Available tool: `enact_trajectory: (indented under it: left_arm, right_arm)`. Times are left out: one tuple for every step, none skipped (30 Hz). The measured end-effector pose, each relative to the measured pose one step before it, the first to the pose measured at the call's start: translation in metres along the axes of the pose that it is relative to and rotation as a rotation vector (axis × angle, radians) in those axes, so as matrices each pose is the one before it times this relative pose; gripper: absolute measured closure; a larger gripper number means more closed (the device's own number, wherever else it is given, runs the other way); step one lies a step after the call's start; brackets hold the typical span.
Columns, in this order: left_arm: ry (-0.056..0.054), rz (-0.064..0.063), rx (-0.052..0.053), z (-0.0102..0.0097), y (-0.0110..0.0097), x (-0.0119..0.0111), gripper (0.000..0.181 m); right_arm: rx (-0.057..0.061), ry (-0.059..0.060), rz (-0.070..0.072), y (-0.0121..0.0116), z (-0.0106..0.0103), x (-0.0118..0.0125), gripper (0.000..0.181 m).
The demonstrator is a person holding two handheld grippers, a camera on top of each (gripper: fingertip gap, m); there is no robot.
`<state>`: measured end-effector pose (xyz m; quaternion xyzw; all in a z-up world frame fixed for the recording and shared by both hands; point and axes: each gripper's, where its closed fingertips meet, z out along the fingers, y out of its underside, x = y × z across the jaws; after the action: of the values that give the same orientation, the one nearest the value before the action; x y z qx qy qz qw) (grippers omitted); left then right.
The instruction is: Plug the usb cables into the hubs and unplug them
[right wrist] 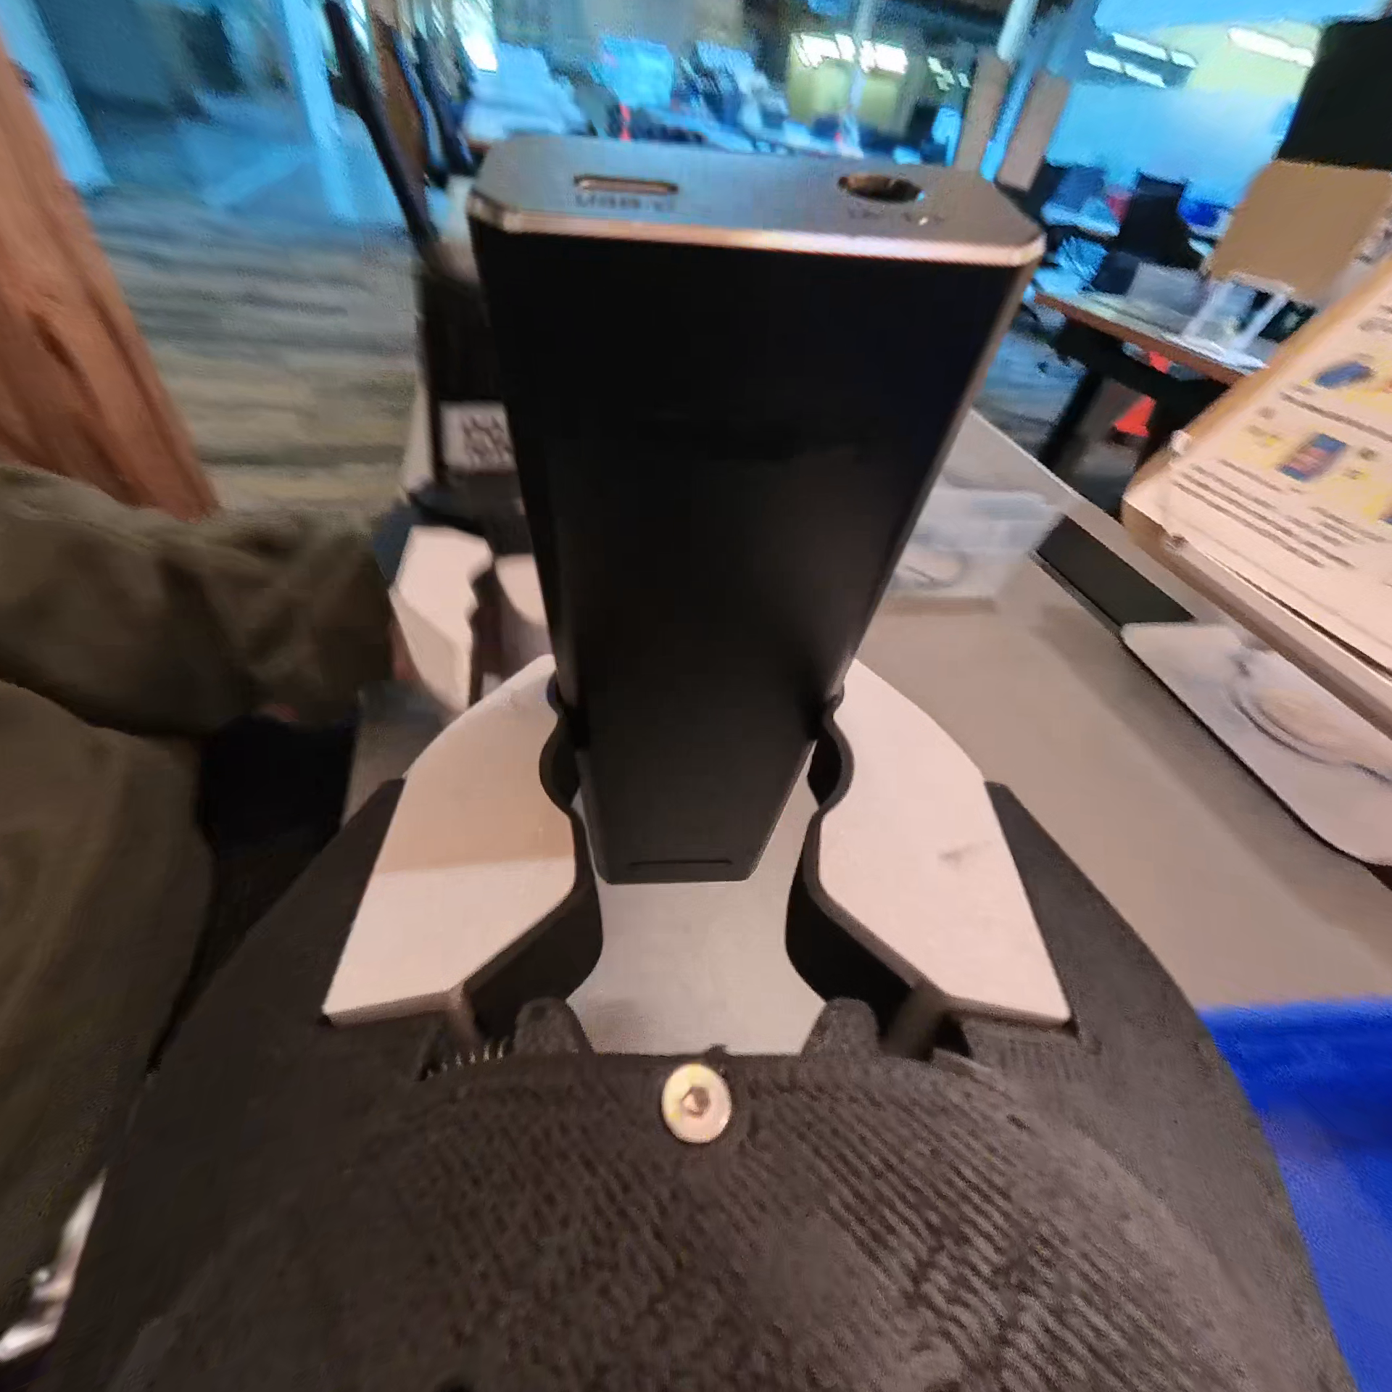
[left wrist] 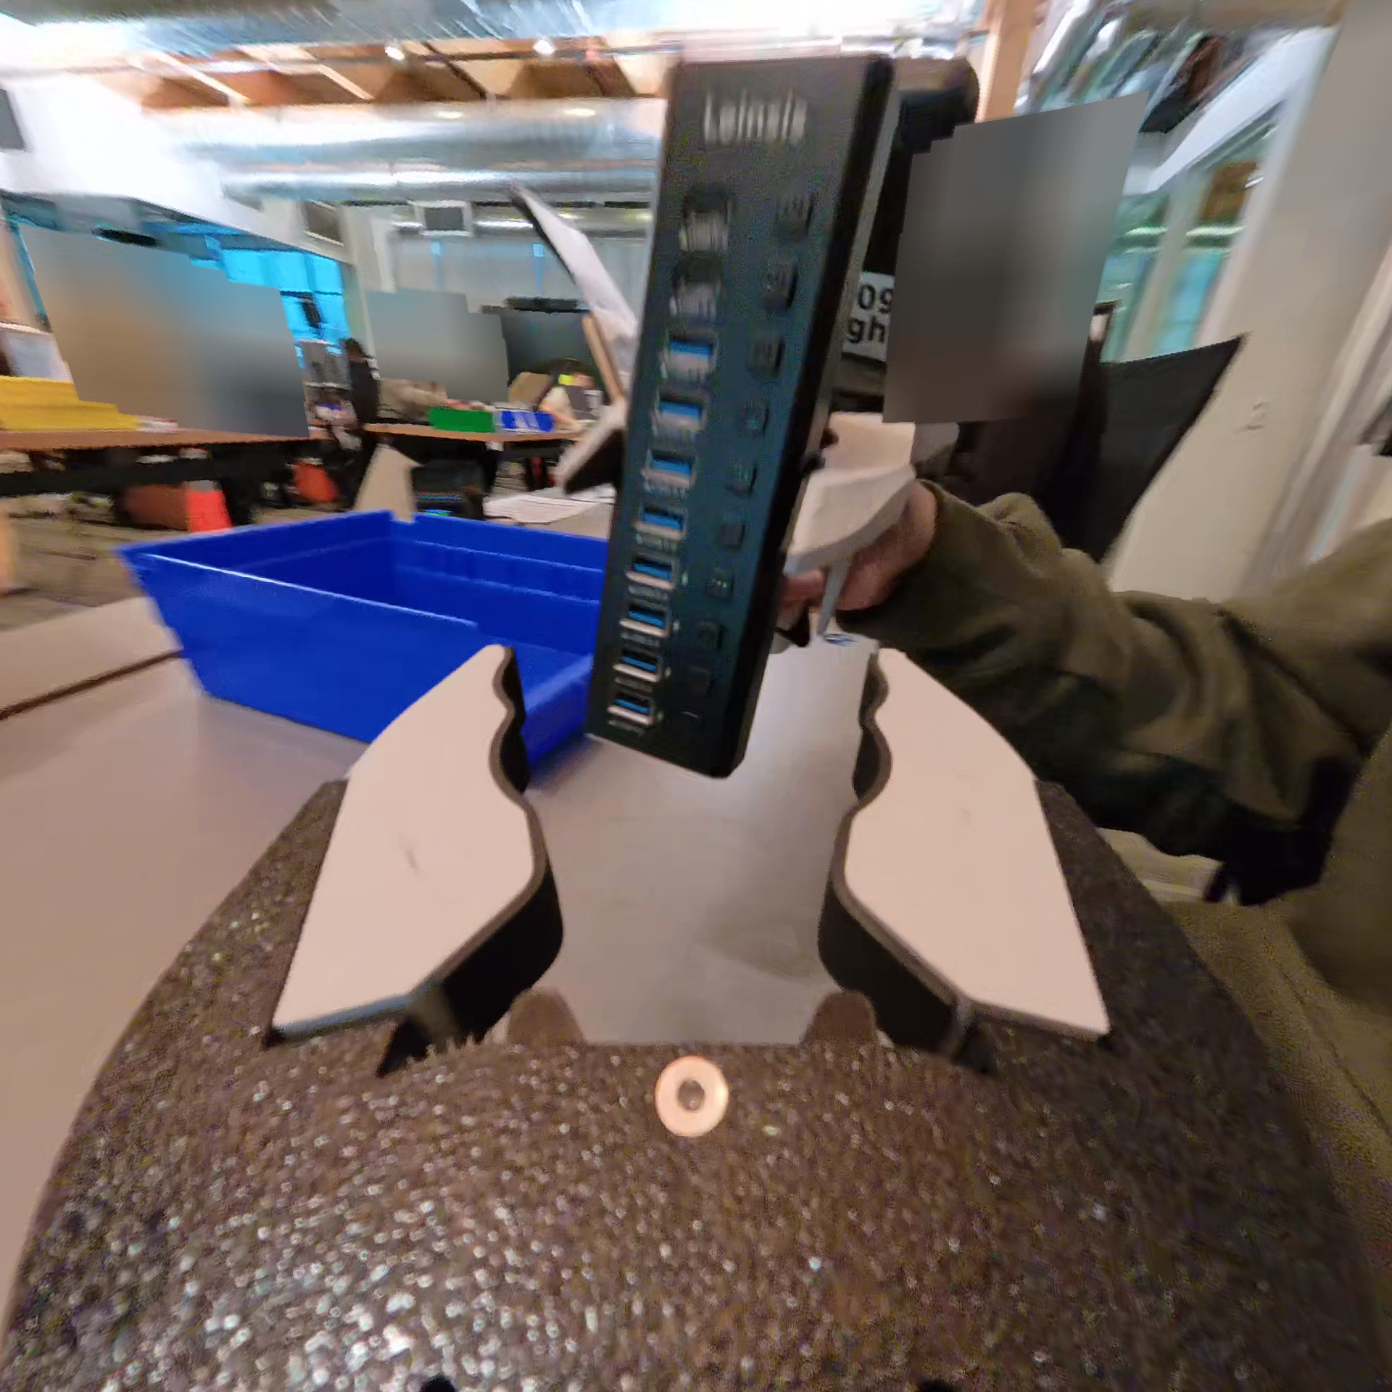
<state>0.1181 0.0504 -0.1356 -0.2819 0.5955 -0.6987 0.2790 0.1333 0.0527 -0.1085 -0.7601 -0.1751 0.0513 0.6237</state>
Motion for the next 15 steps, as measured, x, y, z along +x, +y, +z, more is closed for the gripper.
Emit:
enact_trajectory:
  left_arm:
    - [-0.0430, 0.0281, 0.0014, -0.00606, -0.00872, -0.00513, 0.100]
    - [-0.0240, 0.0368, -0.0063, -0.00288, -0.01035, -0.00206, 0.100]
    - [-0.0099, 0.0384, -0.0171, 0.00062, -0.01020, 0.00039, 0.100]
    - [0.0043, 0.0384, -0.0299, 0.00365, -0.00868, 0.00235, 0.100]
    - [0.0219, 0.0408, -0.0412, 0.00547, -0.00594, 0.00443, 0.100]
    - [0.0233, 0.0420, -0.0496, 0.00638, -0.00289, 0.00374, 0.099]
    - [0.0176, 0.0395, -0.0494, 0.00642, -0.00056, 0.00205, 0.097]
    - [0.0255, 0.0316, -0.0372, 0.00591, 0.00059, 0.00263, 0.097]
    - [0.0232, 0.0197, -0.0174, 0.00486, 0.00002, 0.00198, 0.102]
    - [0.0357, 0.0130, -0.0012, 0.00334, -0.00094, 0.00377, 0.113]
    - [0.0437, 0.0059, 0.0034, 0.00198, -0.00136, 0.00502, 0.118]
    - [0.0090, -0.0097, 0.0067, 0.00061, -0.00195, 0.00025, 0.118]
    - [0.0070, -0.0175, 0.0089, 0.00023, -0.00249, -0.00036, 0.119]
    - [0.0069, -0.0065, 0.0203, 0.00038, -0.00415, -0.00008, 0.119]
    - [0.0005, 0.0043, 0.0299, 0.00009, -0.00544, -0.00063, 0.120]
  right_arm:
    - [-0.0404, 0.0192, -0.0074, 0.00666, -0.00207, 0.00471, 0.120]
    - [-0.0323, 0.0086, -0.0076, 0.00624, 0.00042, 0.00230, 0.120]
    - [-0.0234, -0.0117, -0.0088, 0.00539, 0.00276, -0.00154, 0.120]
    - [-0.0131, -0.0238, -0.0072, 0.00385, 0.00476, -0.00454, 0.120]
    - [-0.0028, -0.0286, -0.0028, 0.00173, 0.00577, -0.00586, 0.120]
    - [0.0094, -0.0345, 0.0020, -0.00061, 0.00569, -0.00683, 0.120]
    - [0.0110, -0.0349, 0.0021, -0.00147, 0.00499, -0.00696, 0.120]
    - [0.0036, -0.0268, -0.0011, -0.00106, 0.00403, -0.00590, 0.120]
    - [-0.0052, -0.0209, -0.0049, 0.00007, 0.00321, -0.00487, 0.120]
    - [-0.0095, -0.0202, -0.0047, 0.00077, 0.00224, -0.00442, 0.120]
    - [0.0085, -0.0072, -0.0017, -0.00071, 0.00065, -0.00173, 0.120]
    - [0.0271, -0.0063, 0.0134, -0.00277, -0.00033, -0.00009, 0.120]
    - [0.0376, -0.0173, 0.0117, -0.00376, -0.00043, -0.00114, 0.120]
    - [0.0547, -0.0117, 0.0008, -0.00523, -0.00039, -0.00061, 0.120]
    - [0.0573, 0.0015, 0.0080, -0.00451, -0.00075, 0.00125, 0.121]
